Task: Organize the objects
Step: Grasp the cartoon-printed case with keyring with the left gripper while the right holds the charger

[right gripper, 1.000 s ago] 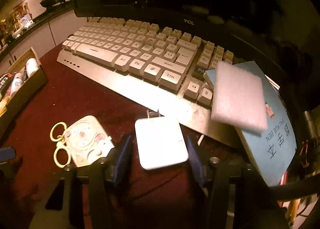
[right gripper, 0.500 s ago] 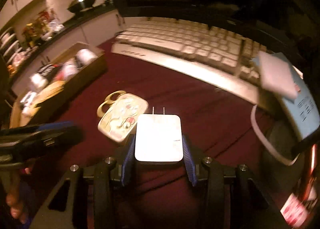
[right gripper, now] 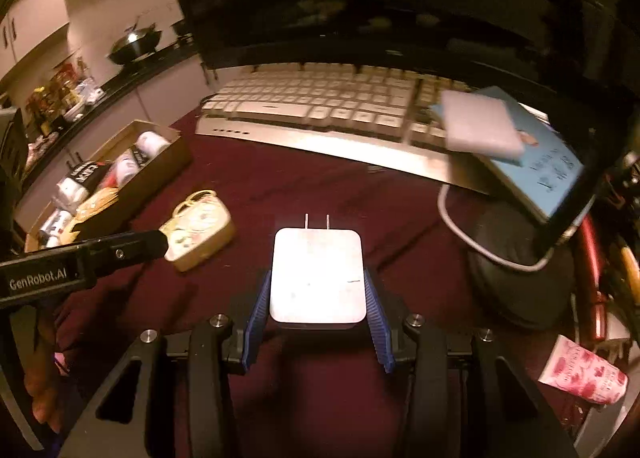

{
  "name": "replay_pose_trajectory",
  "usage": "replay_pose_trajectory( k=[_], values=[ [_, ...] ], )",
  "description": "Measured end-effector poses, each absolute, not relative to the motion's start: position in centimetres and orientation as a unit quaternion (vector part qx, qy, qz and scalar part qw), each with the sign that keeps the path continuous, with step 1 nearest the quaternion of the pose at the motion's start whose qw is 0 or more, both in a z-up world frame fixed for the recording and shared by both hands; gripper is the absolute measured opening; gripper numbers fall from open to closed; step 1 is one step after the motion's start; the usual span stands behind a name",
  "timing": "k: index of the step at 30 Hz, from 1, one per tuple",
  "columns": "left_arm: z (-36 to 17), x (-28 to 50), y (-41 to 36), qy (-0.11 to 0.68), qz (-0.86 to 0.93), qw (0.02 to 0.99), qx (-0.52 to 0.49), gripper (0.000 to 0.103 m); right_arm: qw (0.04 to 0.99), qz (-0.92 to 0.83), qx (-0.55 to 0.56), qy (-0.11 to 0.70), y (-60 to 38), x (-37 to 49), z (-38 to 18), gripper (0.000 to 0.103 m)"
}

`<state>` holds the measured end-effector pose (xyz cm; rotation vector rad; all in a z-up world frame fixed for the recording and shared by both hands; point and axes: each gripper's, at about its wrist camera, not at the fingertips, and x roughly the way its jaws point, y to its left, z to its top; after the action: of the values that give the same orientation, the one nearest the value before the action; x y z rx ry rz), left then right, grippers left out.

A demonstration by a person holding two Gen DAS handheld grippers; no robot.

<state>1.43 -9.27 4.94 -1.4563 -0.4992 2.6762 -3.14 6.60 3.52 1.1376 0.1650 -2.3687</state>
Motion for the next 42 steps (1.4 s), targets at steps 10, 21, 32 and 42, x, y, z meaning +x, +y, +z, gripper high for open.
replay_pose_trajectory(
  k=[10,21,32,42],
  values=[
    [4.9,0.6,-9.0,-0.142,0.869,0.047,-0.471,0.05,0.255,-0.863,0.432,0.062,6.5,-2.9,2.3,0.045],
    [4.1,-3.1,-7.7,-0.094,0.868,0.038,-0.486,0.051,0.262,-0.861,0.432,0.057,6.6,-2.4,2.4,0.045],
    [2.5,-2.3,-4.6,0.009,0.89,0.012,-0.456,0.047,0.256,-0.863,0.435,0.037,7.0,-2.9,2.5,0.045],
    [3.0,-1.3,-5.1,-0.017,0.889,0.031,-0.457,0.046,0.253,-0.863,0.436,0.042,6.6,-2.9,2.6,0.045]
  ],
)
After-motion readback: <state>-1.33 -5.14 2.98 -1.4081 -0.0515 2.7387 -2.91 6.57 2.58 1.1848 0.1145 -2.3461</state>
